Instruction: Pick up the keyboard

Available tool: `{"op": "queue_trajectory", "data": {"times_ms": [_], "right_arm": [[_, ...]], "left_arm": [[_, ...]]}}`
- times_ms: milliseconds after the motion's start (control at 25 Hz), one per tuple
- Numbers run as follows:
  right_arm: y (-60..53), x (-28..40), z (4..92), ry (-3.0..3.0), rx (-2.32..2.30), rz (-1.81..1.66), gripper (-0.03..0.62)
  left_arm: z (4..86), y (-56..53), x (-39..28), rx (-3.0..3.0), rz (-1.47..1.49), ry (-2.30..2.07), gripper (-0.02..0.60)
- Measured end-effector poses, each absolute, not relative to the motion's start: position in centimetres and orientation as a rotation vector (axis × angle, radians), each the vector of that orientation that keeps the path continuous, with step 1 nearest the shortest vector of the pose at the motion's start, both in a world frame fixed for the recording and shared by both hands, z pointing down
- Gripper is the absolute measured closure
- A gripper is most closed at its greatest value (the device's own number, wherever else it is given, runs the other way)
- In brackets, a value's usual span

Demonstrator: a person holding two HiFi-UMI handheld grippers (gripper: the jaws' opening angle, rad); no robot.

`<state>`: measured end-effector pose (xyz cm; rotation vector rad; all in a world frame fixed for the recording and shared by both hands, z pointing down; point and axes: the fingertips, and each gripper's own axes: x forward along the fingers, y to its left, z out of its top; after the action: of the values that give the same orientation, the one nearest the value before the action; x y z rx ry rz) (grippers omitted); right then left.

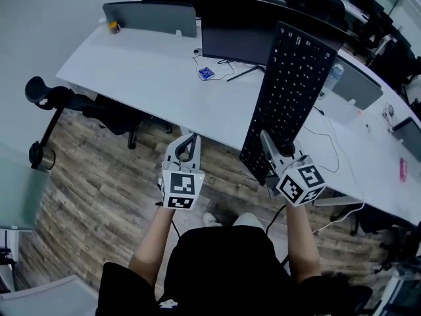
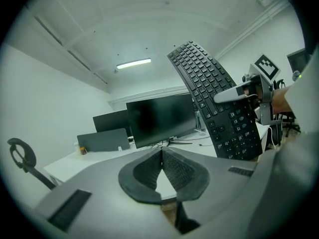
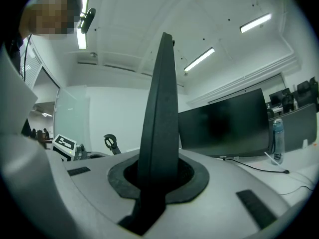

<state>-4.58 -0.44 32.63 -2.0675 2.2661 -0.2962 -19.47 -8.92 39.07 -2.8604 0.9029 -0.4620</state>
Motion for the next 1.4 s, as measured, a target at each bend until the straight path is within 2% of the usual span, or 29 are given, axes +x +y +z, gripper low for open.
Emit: {"op": "queue_trajectory", "data": {"times_ms": [520, 760, 1400], "right_arm": [[-0.8, -4.9, 32.2, 2.294, -2.053, -0.28, 0.525], [10.6, -3.2, 31.2, 2.304, -1.999, -0.217, 0.525], [11.5, -4.1, 30.0, 2.335, -1.983, -0.231, 0.525]], "left_arm": [[37.6, -9.6, -18.9, -2.866, -0.43, 0.938, 0.572], [35.4, 1.7, -17.1, -2.802, -0.391, 0.967, 0.572], [34.4, 2.9, -17.5, -2.849, -0.388, 0.972, 0.572]]}}
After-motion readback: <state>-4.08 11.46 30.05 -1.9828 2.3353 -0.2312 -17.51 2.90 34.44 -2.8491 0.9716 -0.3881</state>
